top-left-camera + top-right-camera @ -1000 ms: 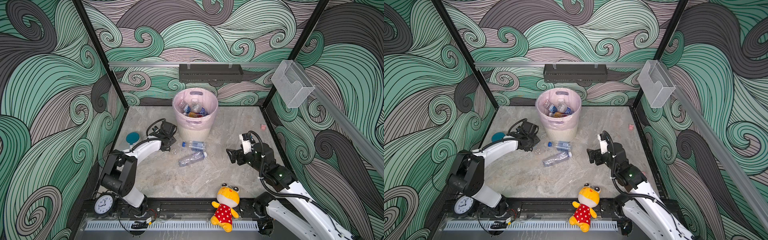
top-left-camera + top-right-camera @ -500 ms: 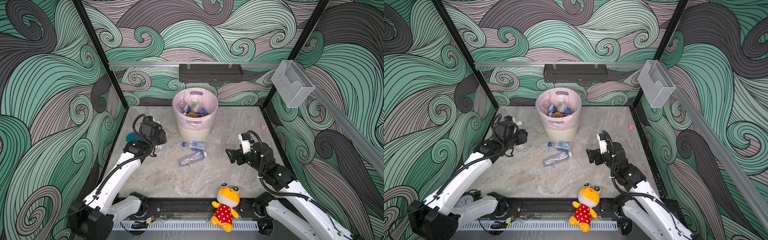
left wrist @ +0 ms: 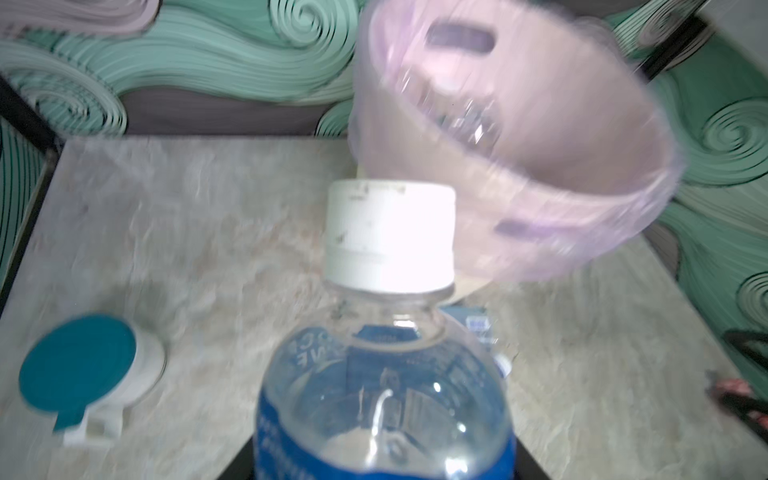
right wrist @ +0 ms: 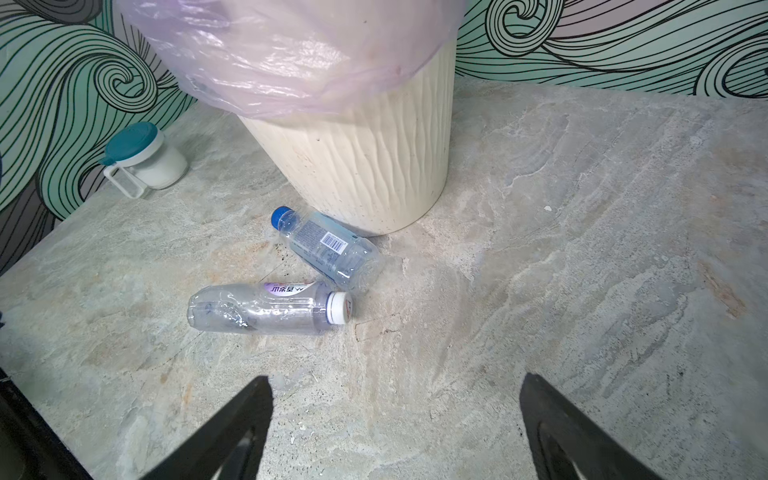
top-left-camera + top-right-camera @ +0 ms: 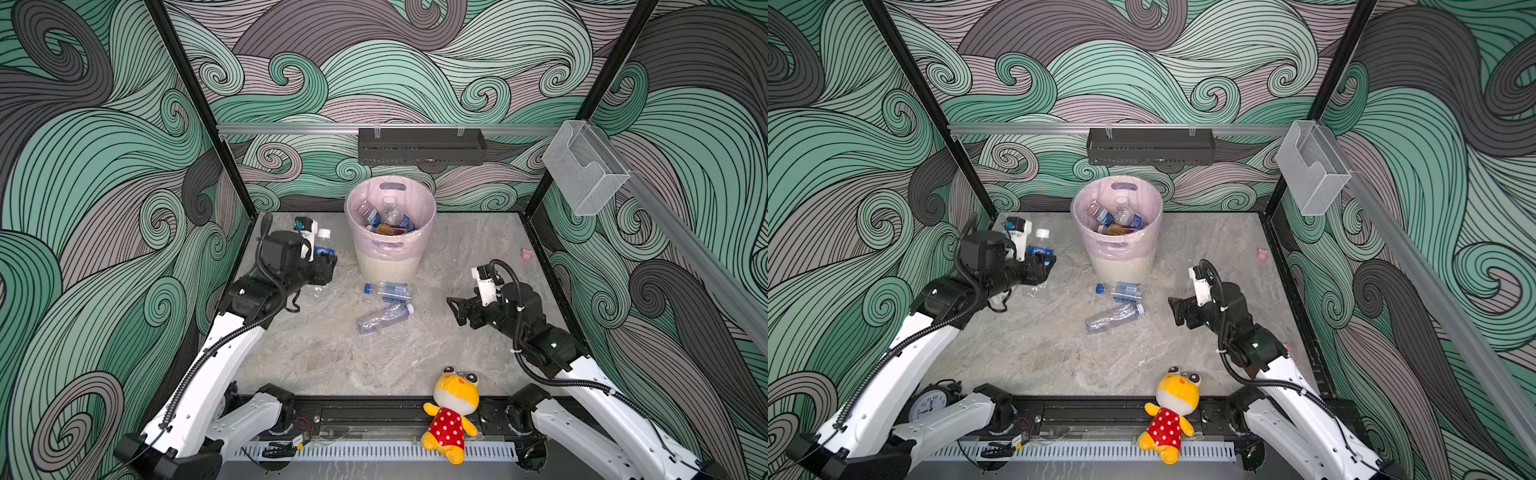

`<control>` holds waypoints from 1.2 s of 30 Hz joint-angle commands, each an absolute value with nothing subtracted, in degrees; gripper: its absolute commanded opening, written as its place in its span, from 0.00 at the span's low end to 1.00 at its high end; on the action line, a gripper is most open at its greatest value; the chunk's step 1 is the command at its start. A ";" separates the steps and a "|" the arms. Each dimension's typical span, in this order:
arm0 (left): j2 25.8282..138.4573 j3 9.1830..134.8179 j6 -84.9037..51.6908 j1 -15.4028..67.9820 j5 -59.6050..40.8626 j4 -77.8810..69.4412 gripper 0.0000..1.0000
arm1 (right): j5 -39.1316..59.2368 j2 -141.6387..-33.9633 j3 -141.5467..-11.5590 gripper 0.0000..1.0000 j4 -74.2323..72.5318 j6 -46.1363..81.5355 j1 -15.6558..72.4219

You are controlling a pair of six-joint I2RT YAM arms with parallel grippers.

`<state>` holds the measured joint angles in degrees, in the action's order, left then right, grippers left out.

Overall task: Throw the plastic bottles in the bin
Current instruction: 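Lift the white-capped bottle with the left gripper and carry it over the bin, then release the bottle into the bin while the right gripper reaches toward the crushed bottle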

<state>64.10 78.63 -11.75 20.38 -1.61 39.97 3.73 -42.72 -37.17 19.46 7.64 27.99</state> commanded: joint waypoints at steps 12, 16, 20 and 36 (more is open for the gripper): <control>91.35 121.13 -13.49 23.42 -10.84 42.89 0.99 | 13.49 -42.96 -42.16 0.93 22.18 2.35 27.79; 78.74 105.93 -12.81 23.26 -6.09 38.95 0.99 | 17.49 -44.54 -41.59 0.92 20.91 1.76 27.86; 67.37 93.27 -9.61 23.11 -1.88 41.02 0.99 | 23.97 -48.61 -42.96 0.90 19.42 1.62 28.24; 35.30 56.77 -15.38 22.90 10.41 44.88 0.99 | 19.93 -71.41 -56.33 0.84 27.64 -20.75 45.17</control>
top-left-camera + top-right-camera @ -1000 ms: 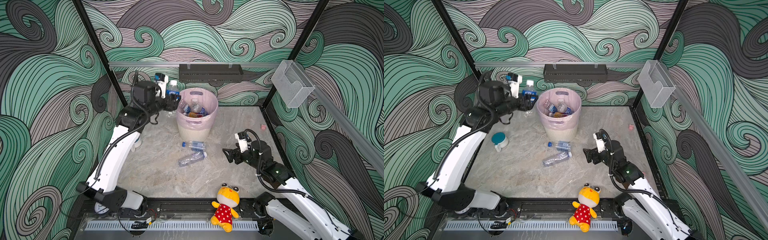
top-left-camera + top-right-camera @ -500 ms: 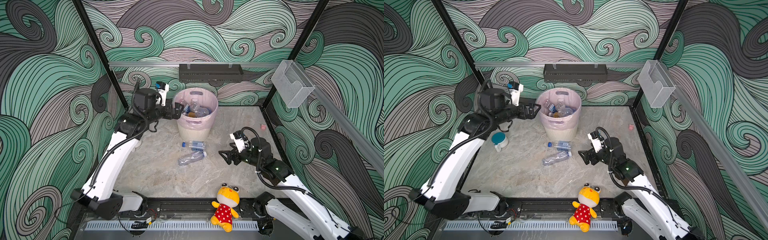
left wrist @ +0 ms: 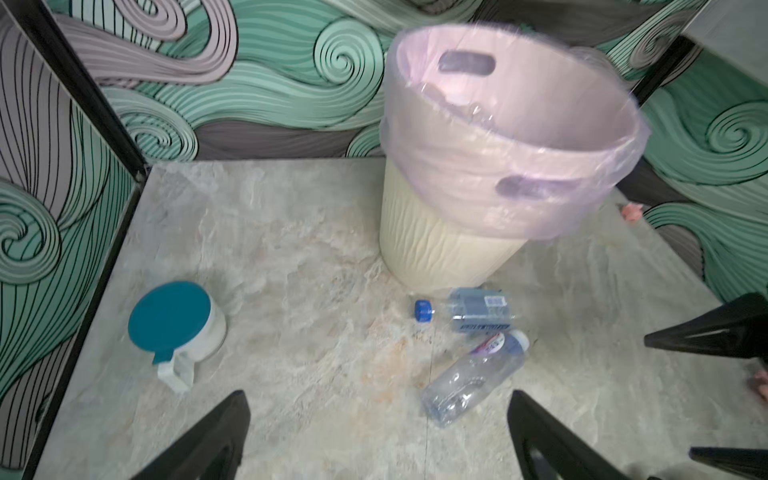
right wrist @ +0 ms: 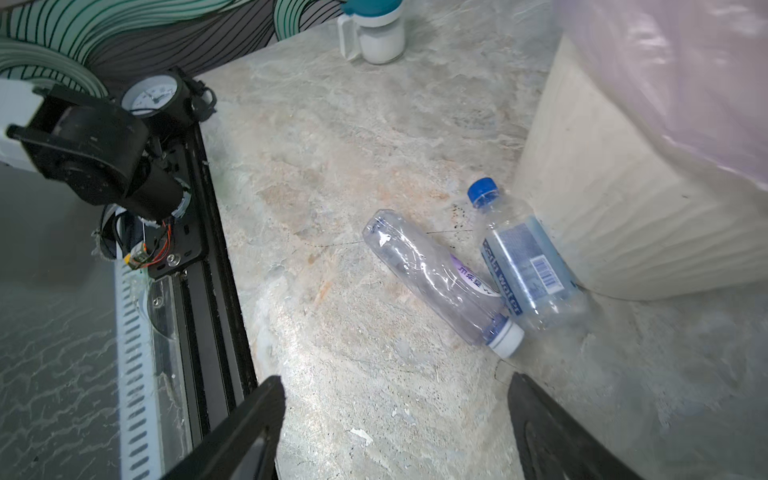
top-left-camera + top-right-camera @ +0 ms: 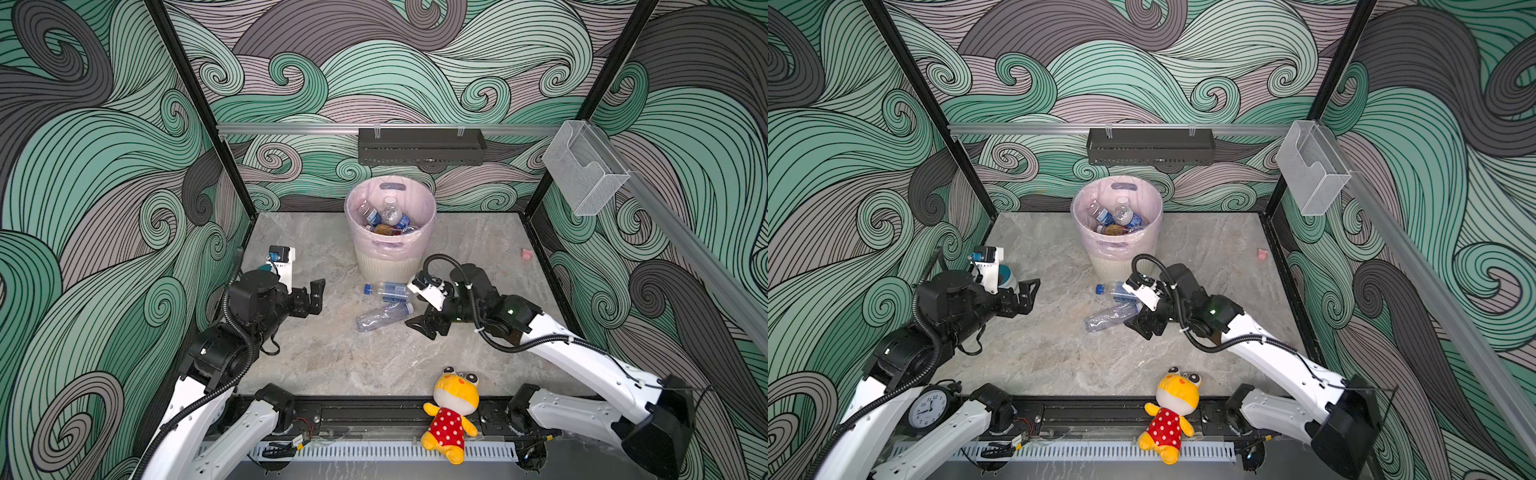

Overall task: Throw the plastic bottles in the bin
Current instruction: 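Release the bottle into the bin while the right gripper reaches toward the crushed bottle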

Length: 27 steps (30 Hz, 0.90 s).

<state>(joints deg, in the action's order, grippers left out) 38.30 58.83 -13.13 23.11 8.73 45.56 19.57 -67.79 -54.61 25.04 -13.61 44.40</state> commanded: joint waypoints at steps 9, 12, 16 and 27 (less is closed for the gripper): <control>28.95 49.95 -16.11 22.90 9.61 44.38 0.99 | 18.68 -89.08 -67.03 0.81 31.35 -25.42 46.58; 28.31 48.89 -16.09 22.93 7.95 44.21 0.99 | 18.83 -95.35 -71.35 0.80 32.87 -26.80 46.97; 27.97 48.25 -16.00 23.01 7.51 44.29 0.99 | 17.52 -101.86 -75.71 0.81 33.88 -28.75 47.70; 26.28 48.60 -14.77 23.01 7.23 47.14 0.99 | 9.58 -114.08 -82.00 0.79 36.57 -31.60 48.87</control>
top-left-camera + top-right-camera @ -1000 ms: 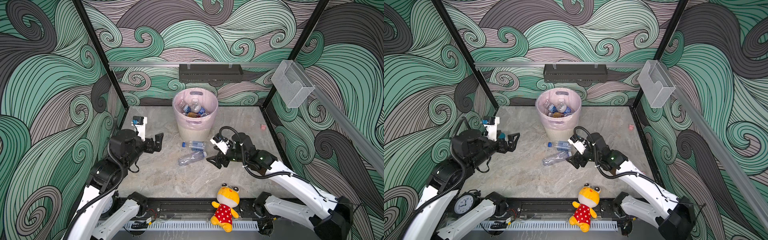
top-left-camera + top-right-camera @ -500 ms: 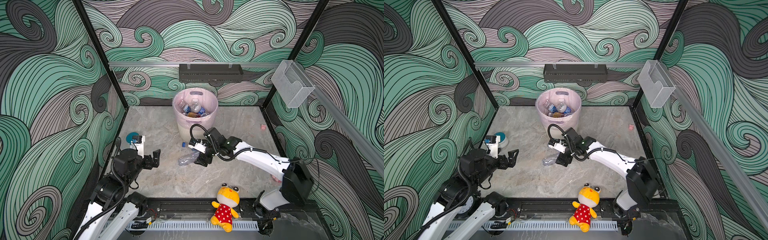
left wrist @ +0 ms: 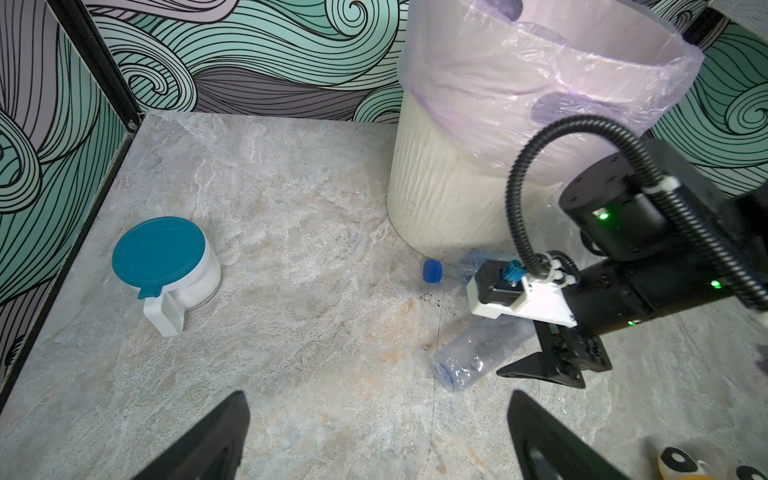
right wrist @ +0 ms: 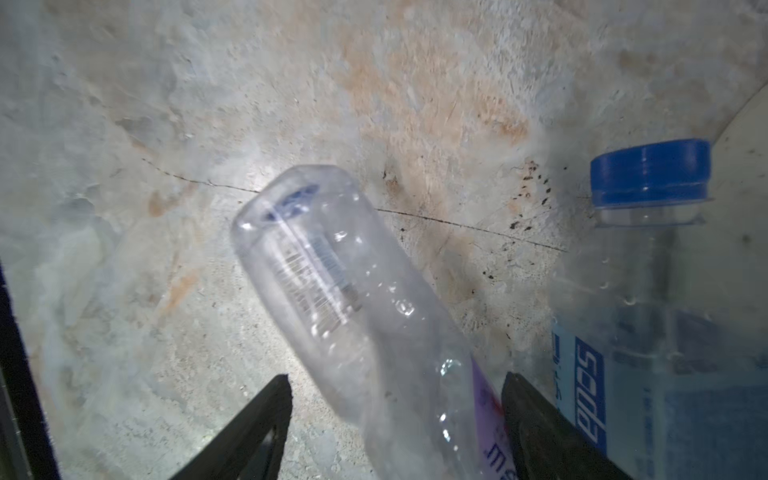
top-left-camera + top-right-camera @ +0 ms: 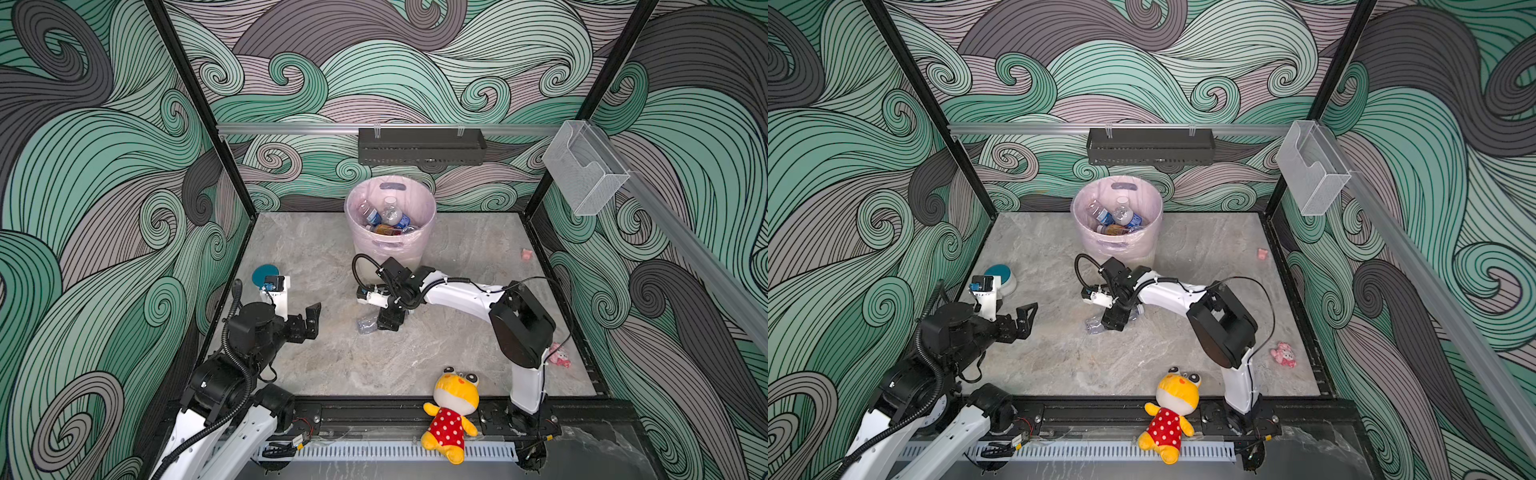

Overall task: Throw the plastic bottles in the bin
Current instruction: 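Release the bottle into the bin while the right gripper reaches toward the crushed bottle, then close the right gripper on the crushed clear purple-label bottle, then lift the crushed bottle with the right gripper, carry it over the bin, release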

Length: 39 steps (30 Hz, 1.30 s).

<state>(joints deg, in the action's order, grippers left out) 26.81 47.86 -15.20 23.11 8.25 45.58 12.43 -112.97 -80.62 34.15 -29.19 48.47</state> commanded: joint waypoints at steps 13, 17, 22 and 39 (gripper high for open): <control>27.32 48.81 -13.43 22.87 6.68 47.64 0.99 | 7.73 -115.58 -79.35 0.64 35.58 -29.32 51.25; 27.77 49.28 -13.39 22.91 6.92 47.72 0.99 | 7.41 -113.78 -77.73 0.50 35.17 -26.26 51.94; 27.34 49.66 -13.71 22.90 7.46 48.26 0.99 | 9.89 -103.76 -70.20 0.45 27.36 -21.17 51.83; 28.83 48.70 -13.31 22.89 6.68 46.29 0.99 | 5.26 -57.64 -45.88 0.37 16.96 -0.05 41.74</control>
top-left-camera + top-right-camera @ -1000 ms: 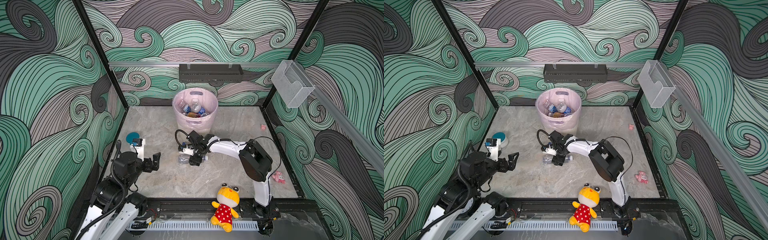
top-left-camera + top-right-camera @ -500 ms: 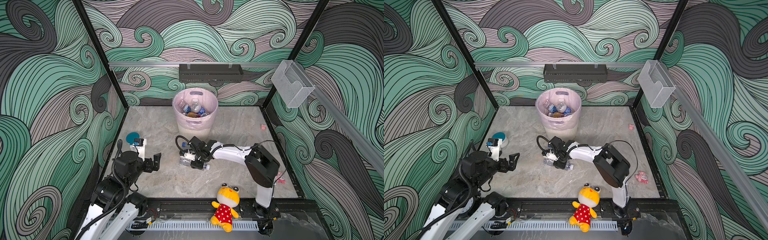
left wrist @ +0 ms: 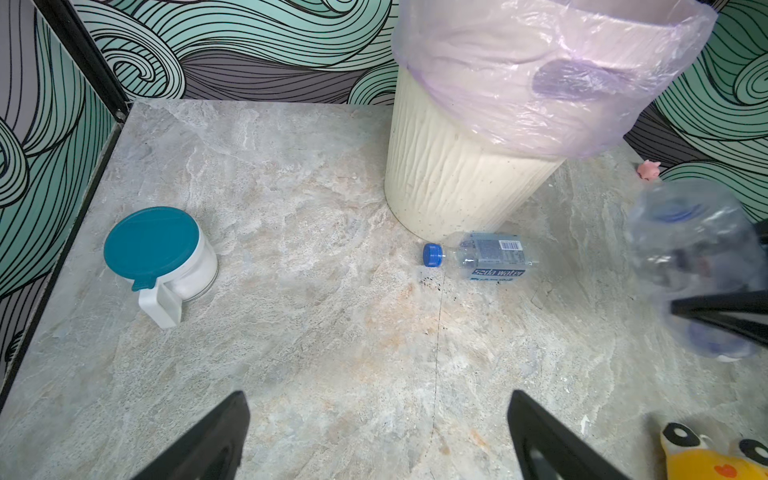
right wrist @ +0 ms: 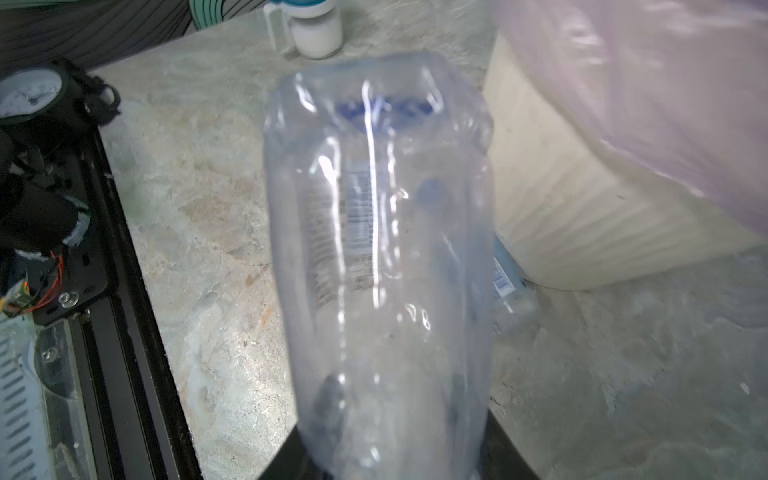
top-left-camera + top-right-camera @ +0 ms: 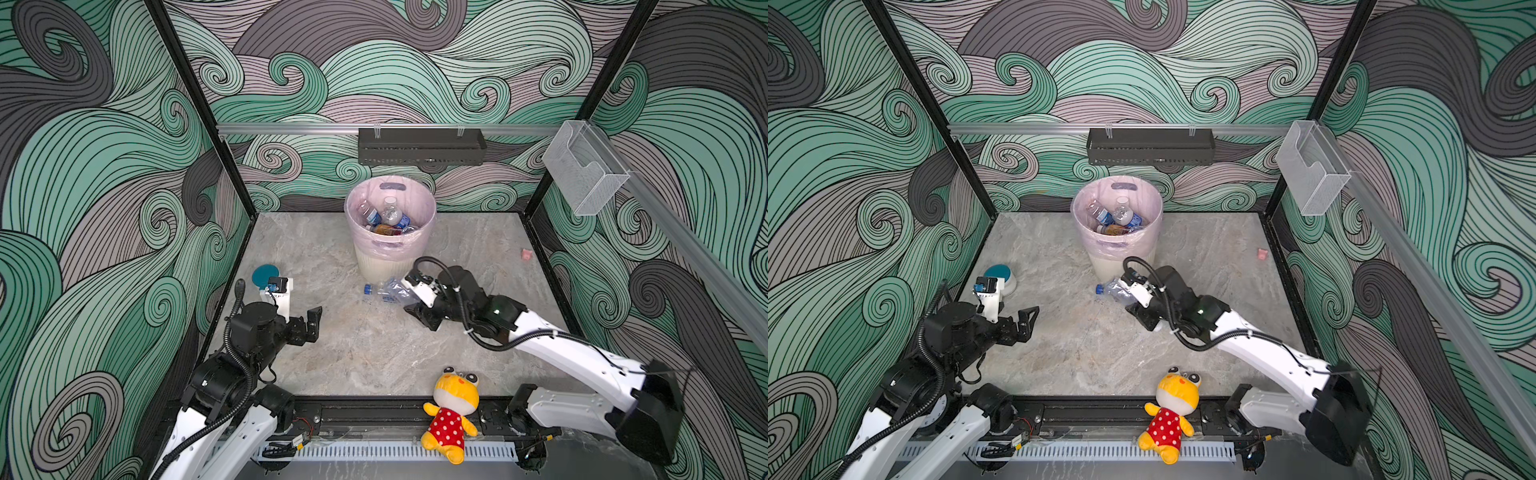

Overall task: Throw the plastic bottles in the bin
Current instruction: 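Lift the crushed bottle with the right gripper, carry it over the bin, release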

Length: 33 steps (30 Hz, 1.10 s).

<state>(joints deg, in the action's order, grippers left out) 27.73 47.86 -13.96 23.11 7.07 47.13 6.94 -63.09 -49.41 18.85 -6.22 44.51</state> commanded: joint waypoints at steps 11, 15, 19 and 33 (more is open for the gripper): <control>32.71 47.95 -14.23 22.89 5.45 42.54 0.99 | 1.75 -39.23 -41.34 0.39 20.24 7.72 33.94; 33.31 48.75 -14.50 22.92 5.79 43.11 0.99 | 2.29 -44.99 -50.19 0.36 19.03 6.11 34.02; 33.13 48.74 -15.45 22.97 6.07 42.98 0.99 | 5.43 -56.91 -64.94 0.37 15.28 3.09 33.98; 34.33 52.39 -12.62 22.86 1.50 45.27 0.99 | -0.95 -82.00 -93.55 0.88 18.17 3.84 33.84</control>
